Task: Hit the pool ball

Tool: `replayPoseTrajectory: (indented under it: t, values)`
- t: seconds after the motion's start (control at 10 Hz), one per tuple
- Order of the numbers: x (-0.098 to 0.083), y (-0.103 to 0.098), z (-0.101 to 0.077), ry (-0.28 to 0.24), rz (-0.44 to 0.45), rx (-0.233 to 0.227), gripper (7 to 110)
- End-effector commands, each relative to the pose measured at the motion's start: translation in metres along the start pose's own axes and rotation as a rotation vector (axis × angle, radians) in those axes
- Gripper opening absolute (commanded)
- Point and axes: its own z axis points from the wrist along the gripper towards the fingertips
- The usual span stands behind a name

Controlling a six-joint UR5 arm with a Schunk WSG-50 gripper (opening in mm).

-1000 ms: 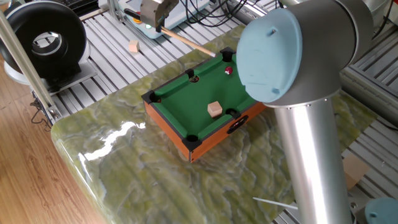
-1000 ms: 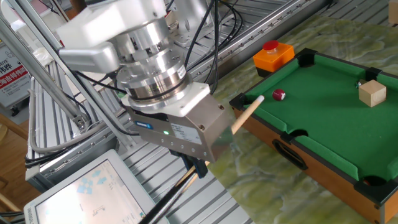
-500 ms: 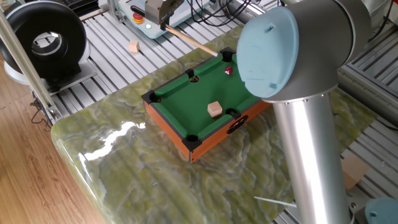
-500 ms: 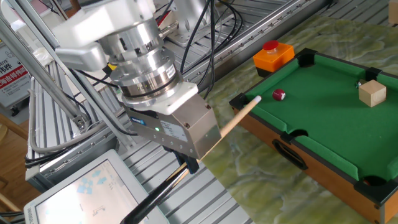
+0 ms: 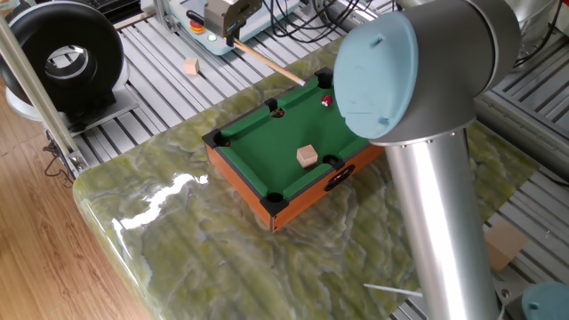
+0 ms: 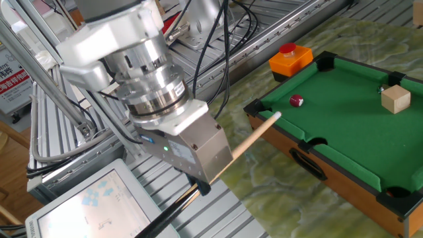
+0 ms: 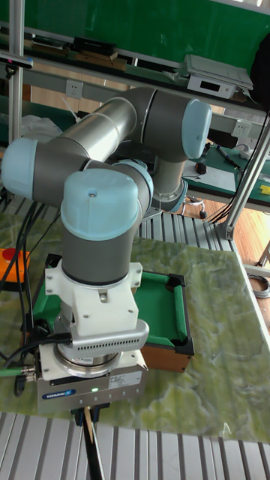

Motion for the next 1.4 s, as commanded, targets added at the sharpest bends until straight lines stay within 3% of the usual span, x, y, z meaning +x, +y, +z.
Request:
replayPoseTrajectory:
  t: [0.0, 0.3, 0.7, 1.0, 1.3]
  values:
    - [-0.012, 0.006, -0.005, -0.025, -0.020, -0.007, 7]
    - [-0.015, 0.011, -0.013, -0.020, -0.040, 0.004, 7]
    - [-0.011, 0.016, -0.003, -0.008, -0.050, 0.005, 7]
    - [-0.001, 0.007, 0.012, -0.005, -0.072, 0.017, 7]
    - [0.000, 0.007, 0.012, -0.002, -0.073, 0.016, 7]
